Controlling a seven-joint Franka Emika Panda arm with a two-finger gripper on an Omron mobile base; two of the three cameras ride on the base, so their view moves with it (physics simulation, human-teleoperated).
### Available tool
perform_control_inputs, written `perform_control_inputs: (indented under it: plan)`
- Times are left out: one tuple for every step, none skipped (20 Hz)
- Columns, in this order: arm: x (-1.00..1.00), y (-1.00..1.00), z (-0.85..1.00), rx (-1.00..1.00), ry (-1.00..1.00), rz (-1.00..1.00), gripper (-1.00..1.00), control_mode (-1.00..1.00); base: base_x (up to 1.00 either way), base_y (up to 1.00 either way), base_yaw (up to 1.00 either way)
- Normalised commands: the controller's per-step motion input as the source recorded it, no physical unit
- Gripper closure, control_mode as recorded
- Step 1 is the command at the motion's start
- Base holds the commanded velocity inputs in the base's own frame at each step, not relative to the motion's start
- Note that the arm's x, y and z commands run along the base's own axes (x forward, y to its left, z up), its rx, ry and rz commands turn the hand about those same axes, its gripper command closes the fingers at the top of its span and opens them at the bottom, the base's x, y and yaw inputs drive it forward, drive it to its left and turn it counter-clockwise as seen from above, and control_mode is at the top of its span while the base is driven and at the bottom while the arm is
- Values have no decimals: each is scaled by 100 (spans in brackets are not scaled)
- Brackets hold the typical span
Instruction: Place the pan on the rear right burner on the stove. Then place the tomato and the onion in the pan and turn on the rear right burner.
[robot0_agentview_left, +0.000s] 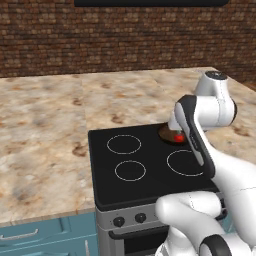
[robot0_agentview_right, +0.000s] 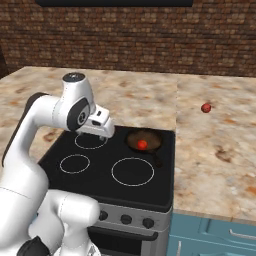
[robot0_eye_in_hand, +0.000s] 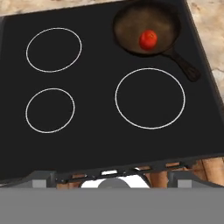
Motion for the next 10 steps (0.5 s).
perform_control_inputs:
  plan:
    - [-46, 6, 0, -6, 0, 1, -100, -100, 0, 0, 0]
    - [-44, 8, -1, -7, 0, 0, -100, -100, 0, 0, 0]
    - [-36, 2, 0, -6, 0, 0, -100, -100, 0, 0, 0]
    - [0, 0, 0, 0, 0, 0, -100, 100, -34, 0, 0]
    - [0, 0, 0, 0, 0, 0, -100, 100, -44, 0, 0]
    - [0, 0, 0, 0, 0, 0, -100, 100, -56, 0, 0]
    - [0, 0, 0, 0, 0, 0, -100, 100, -68, 0, 0]
    - [0, 0, 0, 0, 0, 0, -100, 100, -82, 0, 0]
    - [0, 0, 0, 0, 0, 0, -100, 100, -99, 0, 0]
    - [0, 0, 0, 0, 0, 0, -100, 100, -100, 0, 0]
